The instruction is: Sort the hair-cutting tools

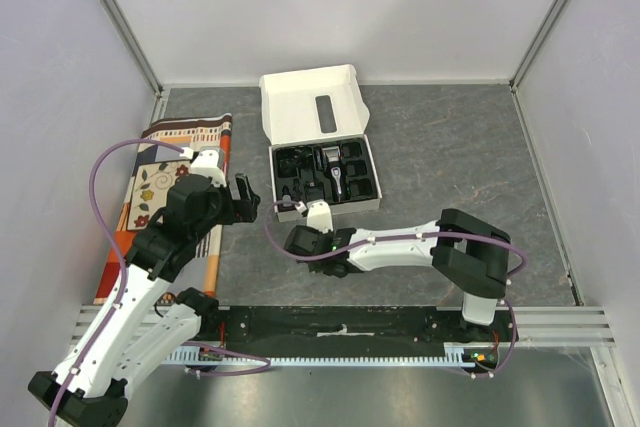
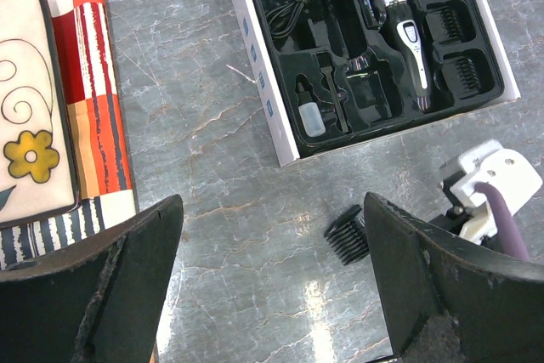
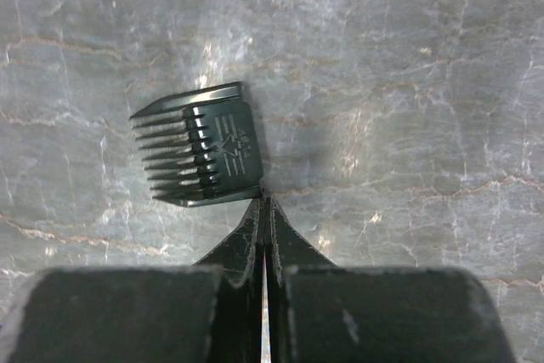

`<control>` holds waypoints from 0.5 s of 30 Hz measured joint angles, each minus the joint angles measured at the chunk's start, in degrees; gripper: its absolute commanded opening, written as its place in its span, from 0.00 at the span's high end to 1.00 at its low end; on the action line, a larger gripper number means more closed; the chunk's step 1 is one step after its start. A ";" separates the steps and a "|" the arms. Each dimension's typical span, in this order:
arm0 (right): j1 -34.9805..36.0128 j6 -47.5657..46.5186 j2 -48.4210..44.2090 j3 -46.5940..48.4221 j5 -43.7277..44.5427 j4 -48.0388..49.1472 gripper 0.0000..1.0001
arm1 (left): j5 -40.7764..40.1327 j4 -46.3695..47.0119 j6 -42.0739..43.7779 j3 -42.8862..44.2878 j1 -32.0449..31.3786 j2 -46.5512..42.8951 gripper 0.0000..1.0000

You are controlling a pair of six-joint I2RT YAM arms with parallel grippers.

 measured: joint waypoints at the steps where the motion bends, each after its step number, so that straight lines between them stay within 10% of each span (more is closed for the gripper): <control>1: -0.55 0.04 0.09 0.00 -0.13 0.50 1.00 | 0.00 0.00 0.02 0.00 0.00 0.00 0.08; 15: -7.52 -2.36 7.65 8.09 -4.02 7.72 1.00 | -0.02 0.00 0.02 0.00 0.00 0.00 0.08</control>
